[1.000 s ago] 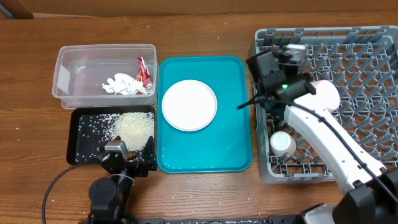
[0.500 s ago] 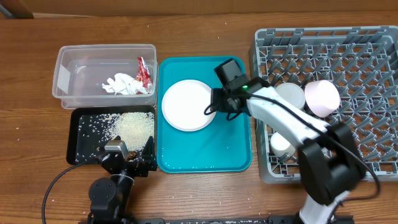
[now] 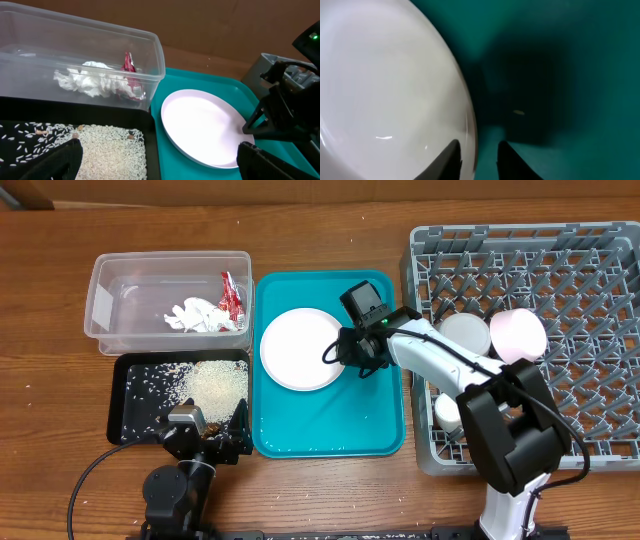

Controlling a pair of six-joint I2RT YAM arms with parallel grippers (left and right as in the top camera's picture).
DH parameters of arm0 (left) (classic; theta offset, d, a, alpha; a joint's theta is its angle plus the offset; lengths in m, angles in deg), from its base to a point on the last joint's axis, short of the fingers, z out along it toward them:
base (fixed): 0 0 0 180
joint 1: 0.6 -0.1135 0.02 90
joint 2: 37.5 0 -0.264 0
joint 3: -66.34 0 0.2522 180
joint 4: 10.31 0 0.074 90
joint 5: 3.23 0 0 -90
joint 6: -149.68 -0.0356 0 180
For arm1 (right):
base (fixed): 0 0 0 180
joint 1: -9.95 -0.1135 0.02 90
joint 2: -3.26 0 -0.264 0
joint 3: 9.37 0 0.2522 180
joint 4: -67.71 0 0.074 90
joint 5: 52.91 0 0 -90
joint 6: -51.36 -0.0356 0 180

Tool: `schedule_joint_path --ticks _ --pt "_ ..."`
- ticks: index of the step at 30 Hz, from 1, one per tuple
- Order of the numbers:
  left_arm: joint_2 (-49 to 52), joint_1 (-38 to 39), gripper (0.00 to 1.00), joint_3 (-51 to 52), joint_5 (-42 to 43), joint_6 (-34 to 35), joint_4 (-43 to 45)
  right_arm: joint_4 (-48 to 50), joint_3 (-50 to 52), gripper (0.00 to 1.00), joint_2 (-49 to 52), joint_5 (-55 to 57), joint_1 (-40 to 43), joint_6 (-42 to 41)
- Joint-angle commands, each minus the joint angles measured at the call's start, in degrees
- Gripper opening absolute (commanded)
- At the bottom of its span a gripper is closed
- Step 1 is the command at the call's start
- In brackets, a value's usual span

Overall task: Sort waste into correct bins and load items into the dishwasher
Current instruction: 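Grasp the pink plate's rim with the right gripper and lift it, then stand the pink plate upright in the rack's back right slots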

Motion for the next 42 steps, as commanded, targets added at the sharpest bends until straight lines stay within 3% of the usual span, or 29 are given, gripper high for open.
schedule_joint_path --ticks 1,6,12,16,21,23,26,34,38,42 --pt "-0.61 0.37 1.00 0.22 0.39 -0.24 0.07 0.28 -0.04 0.17 2.69 1.05 -0.15 -3.50" --pt "-0.61 0.37 1.00 0.22 0.39 -0.24 0.09 -0.85 -0.20 0.05 0.85 1.09 0.02 -3.32" --pt "-0.61 0.37 1.00 0.22 0.37 -0.24 0.07 -4.85 -0.22 0.04 -11.30 8.07 1.81 0.22" --pt "-0.61 0.37 1.00 0.22 0.37 -0.24 0.09 -9.49 -0.22 0.04 -23.41 25.35 3.34 2.69" --pt "-0.61 0.37 1.00 0.22 0.37 -0.24 0.09 -13.05 -0.20 0.04 -36.76 59.69 7.06 2.71" --pt "-0.61 0.37 1.00 0.22 0.37 -0.24 0.09 -13.03 -0.20 0.04 -38.73 67.52 9.53 2.71" --pt "-0.61 0.37 0.99 0.22 0.37 -0.24 0.07 -12.90 -0.20 0.04 -39.17 73.18 15.28 6.14" --pt "-0.61 0.37 1.00 0.22 0.39 -0.24 0.09 -11.87 -0.13 0.04 -31.41 72.63 31.89 14.97" --pt "-0.61 0.37 1.00 0.22 0.39 -0.24 0.09 -13.55 -0.09 0.04 -25.24 74.66 35.47 15.41" --pt "-0.61 0.37 1.00 0.22 0.39 -0.24 0.09 -8.02 -0.09 0.04 -20.59 79.52 36.02 22.67"
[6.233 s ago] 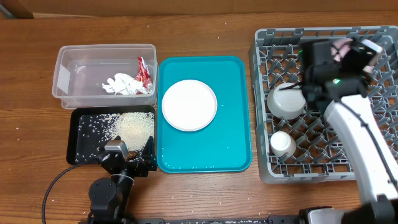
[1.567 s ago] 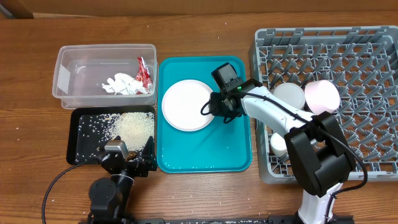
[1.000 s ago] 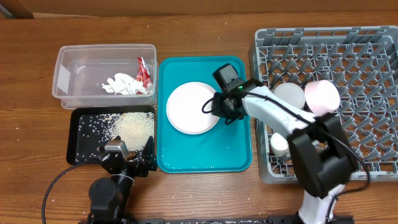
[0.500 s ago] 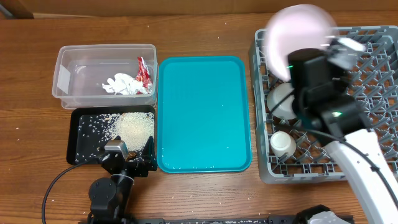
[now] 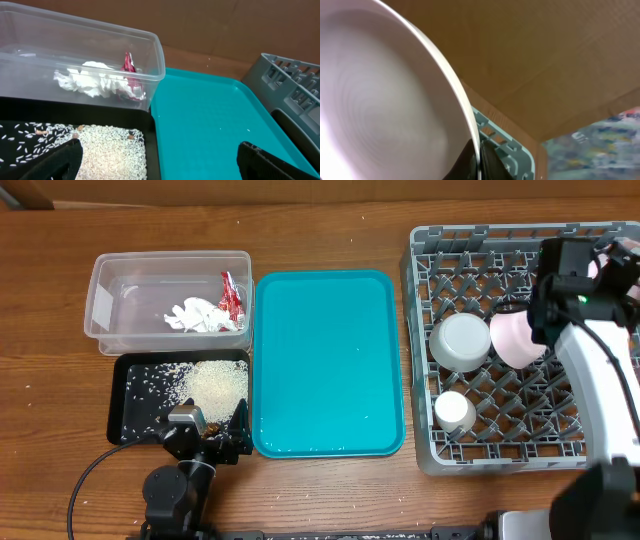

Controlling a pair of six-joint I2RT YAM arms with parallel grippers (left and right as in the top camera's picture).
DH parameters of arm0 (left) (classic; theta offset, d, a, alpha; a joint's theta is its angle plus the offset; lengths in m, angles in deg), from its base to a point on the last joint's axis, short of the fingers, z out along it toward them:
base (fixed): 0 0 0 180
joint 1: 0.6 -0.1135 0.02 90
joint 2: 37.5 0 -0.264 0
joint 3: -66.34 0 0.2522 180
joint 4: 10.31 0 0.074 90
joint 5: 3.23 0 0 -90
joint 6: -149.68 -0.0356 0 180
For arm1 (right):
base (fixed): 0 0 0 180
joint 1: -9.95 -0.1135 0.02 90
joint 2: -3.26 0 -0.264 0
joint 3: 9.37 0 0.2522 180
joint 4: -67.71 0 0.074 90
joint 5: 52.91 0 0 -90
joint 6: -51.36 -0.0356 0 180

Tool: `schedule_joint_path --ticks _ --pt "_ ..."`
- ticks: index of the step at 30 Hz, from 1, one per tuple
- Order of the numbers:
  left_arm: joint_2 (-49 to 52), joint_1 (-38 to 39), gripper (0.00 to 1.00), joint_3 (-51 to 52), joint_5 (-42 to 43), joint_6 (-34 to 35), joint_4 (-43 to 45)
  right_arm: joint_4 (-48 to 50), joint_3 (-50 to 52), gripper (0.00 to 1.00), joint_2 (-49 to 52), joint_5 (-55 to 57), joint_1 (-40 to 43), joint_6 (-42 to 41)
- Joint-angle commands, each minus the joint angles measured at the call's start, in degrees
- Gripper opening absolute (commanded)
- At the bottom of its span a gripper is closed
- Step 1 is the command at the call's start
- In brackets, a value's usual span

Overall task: Sort waste into correct bins and load items into the dishwasher
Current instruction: 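Stand the pink plate upright in the rack's back right slots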

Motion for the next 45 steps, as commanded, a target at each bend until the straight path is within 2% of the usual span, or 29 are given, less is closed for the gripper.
schedule_joint_path --ticks 1,4,10,14,18,19,21,23,25,28,33,38,41,45 --pt "-0.61 0.37 1.00 0.20 0.37 -0.24 0.07 3.89 -0.26 0.04 2.60 5.38 0.00 8.02" --pt "-0.61 0.37 1.00 0.20 0.39 -0.24 0.09 6.05 -0.26 0.04 4.46 5.33 -0.35 10.86" --pt "-0.61 0.37 1.00 0.20 0.39 -0.24 0.09 5.92 -0.26 0.04 6.03 4.46 -3.63 11.04" --pt "-0.61 0.37 1.00 0.20 0.39 -0.24 0.09 6.36 -0.26 0.11 6.03 1.86 -6.38 11.82" --pt "-0.61 0.37 1.00 0.20 0.37 -0.24 0.09 6.12 -0.26 0.22 6.03 -4.76 -7.91 14.64" --pt "-0.61 0.37 1.00 0.20 0.37 -0.24 0.09 6.08 -0.26 0.28 6.01 -4.68 -8.02 14.64" --pt "-0.61 0.37 1.00 0.20 0.37 -0.24 0.09 6.14 -0.28 0.49 5.88 -3.82 -8.24 14.60" --pt "-0.61 0.37 1.00 0.20 0.37 -0.24 0.09 6.16 -0.35 0.64 5.03 -3.93 -8.92 12.13" --pt "-0.61 0.37 1.00 0.20 0.39 -0.24 0.09 6.29 -0.39 0.72 3.45 -4.48 -9.84 9.51" --pt "-0.61 0.37 1.00 0.20 0.39 -0.24 0.07 7.87 -0.61 0.76 0.13 -4.79 -12.11 9.73" --pt "-0.61 0.37 1.00 0.20 0.37 -0.24 0.07 6.82 -2.01 0.87 -7.98 -11.47 -20.24 9.73" --pt "-0.61 0.37 1.00 0.20 0.37 -0.24 0.09 1.86 -2.03 0.90 -17.77 -25.53 -32.83 9.66" --pt "-0.61 0.37 1.00 0.20 0.37 -0.24 0.09 -1.01 -2.03 1.00 -24.13 -35.95 -41.53 9.11" --pt "-0.61 0.37 1.00 0.20 0.37 -0.24 0.09 -1.44 -2.03 1.00 -33.09 -45.29 -52.09 6.82"
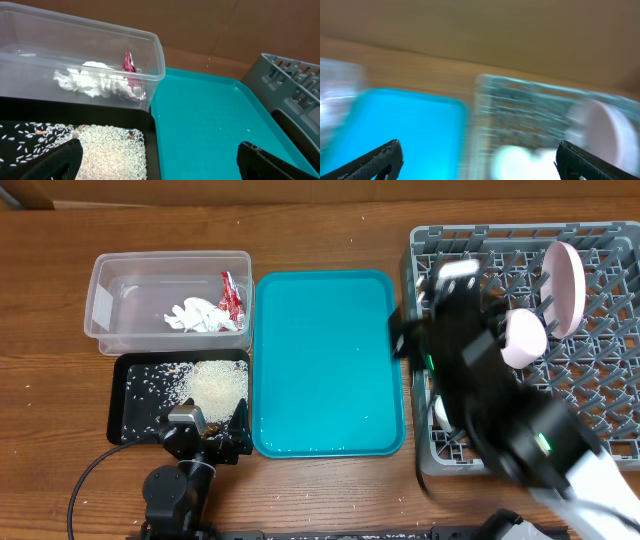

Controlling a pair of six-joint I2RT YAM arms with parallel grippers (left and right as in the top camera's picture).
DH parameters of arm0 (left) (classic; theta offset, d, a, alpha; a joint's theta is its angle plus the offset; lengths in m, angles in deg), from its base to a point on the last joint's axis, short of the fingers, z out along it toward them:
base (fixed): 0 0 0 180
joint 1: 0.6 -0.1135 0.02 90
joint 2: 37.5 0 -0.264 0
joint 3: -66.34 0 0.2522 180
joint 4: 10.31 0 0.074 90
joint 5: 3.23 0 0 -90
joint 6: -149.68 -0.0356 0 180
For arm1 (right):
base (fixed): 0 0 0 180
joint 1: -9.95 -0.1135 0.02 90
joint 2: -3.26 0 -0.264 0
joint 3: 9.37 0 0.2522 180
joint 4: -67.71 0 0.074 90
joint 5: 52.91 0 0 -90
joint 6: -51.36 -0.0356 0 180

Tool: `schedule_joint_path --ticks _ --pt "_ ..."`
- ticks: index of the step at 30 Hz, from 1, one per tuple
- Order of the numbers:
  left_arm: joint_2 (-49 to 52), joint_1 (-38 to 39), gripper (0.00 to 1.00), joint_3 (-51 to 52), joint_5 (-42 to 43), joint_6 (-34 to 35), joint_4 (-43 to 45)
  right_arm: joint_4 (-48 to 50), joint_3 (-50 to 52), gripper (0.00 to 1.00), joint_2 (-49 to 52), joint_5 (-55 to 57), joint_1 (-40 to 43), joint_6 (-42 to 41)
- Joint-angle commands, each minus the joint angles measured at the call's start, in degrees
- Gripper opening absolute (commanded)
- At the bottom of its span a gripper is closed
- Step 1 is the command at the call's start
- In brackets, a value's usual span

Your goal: Sort waste into correct bins and load items into the dishwasher

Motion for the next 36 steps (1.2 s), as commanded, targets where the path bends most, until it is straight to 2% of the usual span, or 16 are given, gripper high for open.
schedule_joint_path --ticks 1,4,9,16,21,23,27,32,36 --pt "-0.61 0.37 1.00 0.20 0.42 -0.24 0.07 -0.04 -1.29 1.00 -7.69 -12.61 -6.80 -2.12" --pt "-0.61 0.37 1.00 0.20 0.42 -0.24 0.04 -0.09 -1.27 1.00 -11.76 -17.42 -10.43 -2.12" --pt "-0.61 0.37 1.00 0.20 0.39 -0.24 0.07 -4.96 -1.27 1.00 -15.74 -17.70 -11.28 -2.05" --pt "-0.61 0.37 1.00 0.20 0.42 -0.24 0.07 -7.54 -1.29 1.00 -17.90 -6.10 -11.28 1.18" --pt "-0.61 0.37 1.00 0.20 0.39 -0.24 0.07 -13.25 -0.90 1.00 -18.23 -1.95 -10.36 1.81" --pt "-0.61 0.37 1.00 0.20 0.39 -0.24 0.07 -12.79 0.22 1.00 -18.91 -3.48 -6.56 1.79" --pt "-0.61 0.37 1.00 0.20 0.39 -0.24 0.07 -6.80 4.44 1.00 -21.14 -13.79 5.73 1.81" --pt "-0.61 0.37 1.00 0.20 0.42 -0.24 0.07 2.16 13.27 1.00 -26.84 -31.15 22.03 1.79" --pt "-0.61 0.37 1.00 0.20 0.42 -0.24 0.07 5.18 21.16 1.00 -33.29 -36.72 30.14 1.77"
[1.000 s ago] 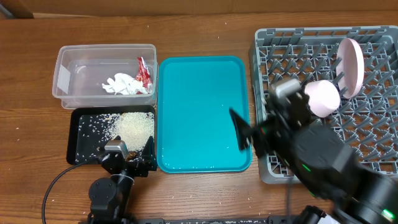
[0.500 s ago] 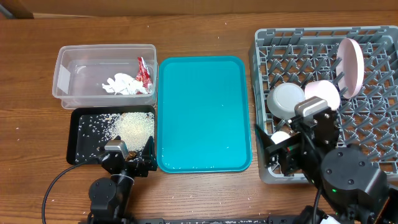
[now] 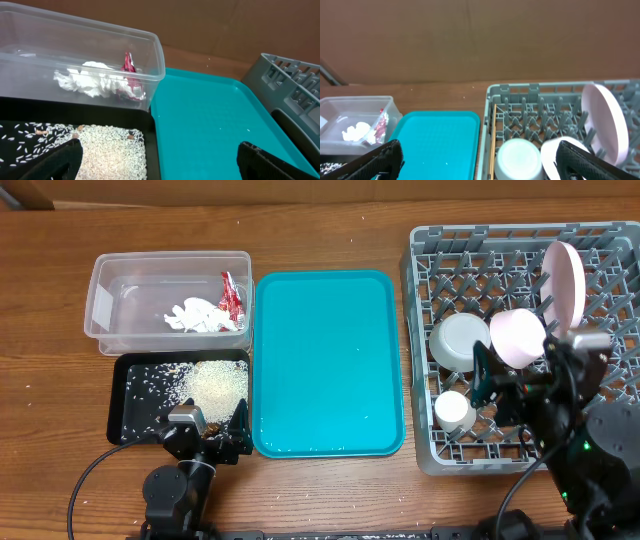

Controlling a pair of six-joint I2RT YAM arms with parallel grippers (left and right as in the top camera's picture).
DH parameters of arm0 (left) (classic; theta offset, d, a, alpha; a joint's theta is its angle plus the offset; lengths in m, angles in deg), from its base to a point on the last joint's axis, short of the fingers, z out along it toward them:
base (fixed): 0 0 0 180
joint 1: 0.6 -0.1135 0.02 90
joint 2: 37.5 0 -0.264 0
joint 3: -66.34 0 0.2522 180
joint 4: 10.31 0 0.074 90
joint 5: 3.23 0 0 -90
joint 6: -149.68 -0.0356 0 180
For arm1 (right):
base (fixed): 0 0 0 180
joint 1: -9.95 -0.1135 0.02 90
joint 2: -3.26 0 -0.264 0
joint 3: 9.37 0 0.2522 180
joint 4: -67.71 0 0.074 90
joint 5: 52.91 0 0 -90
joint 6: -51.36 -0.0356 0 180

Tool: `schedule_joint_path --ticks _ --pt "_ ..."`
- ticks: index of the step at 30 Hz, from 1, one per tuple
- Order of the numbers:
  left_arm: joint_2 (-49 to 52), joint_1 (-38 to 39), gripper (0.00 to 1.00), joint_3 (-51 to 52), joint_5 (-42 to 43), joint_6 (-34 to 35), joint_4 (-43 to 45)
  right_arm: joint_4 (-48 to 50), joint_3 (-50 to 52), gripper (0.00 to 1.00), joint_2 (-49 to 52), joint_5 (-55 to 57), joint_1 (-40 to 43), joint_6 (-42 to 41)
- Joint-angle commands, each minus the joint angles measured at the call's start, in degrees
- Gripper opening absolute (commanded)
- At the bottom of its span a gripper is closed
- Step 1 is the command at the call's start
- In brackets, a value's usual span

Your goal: Sort waste into correct bins and load items into the dishwasher

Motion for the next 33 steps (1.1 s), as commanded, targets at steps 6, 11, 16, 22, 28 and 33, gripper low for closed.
schedule_joint_path --ticks 6,11,16,22,28,33 --pt "-0.61 0.37 1.00 0.20 0.37 -0.24 0.04 1.97 14.10 1.00 -16.92 -9.97 7.87 0.35" --pt "-0.61 0.37 1.00 0.20 0.37 -0.24 0.02 3.17 22.21 1.00 -25.68 -8.41 9.14 0.37" --pt "-0.61 0.37 1.00 0.20 0.37 -0.24 0.04 10.21 32.68 1.00 -31.69 -9.20 9.92 0.33" --pt "-0.61 0.37 1.00 0.20 0.39 -0.24 0.02 22.82 45.05 1.00 -35.41 -9.68 9.92 -0.57" --pt "-0.61 0.37 1.00 0.20 0.39 -0.24 0.02 33.59 53.11 1.00 -35.41 -10.47 9.90 -0.55" --pt "-0.61 0.37 1.00 0.20 0.39 -0.24 0.04 41.13 58.95 1.00 -35.41 -10.32 9.90 -0.48"
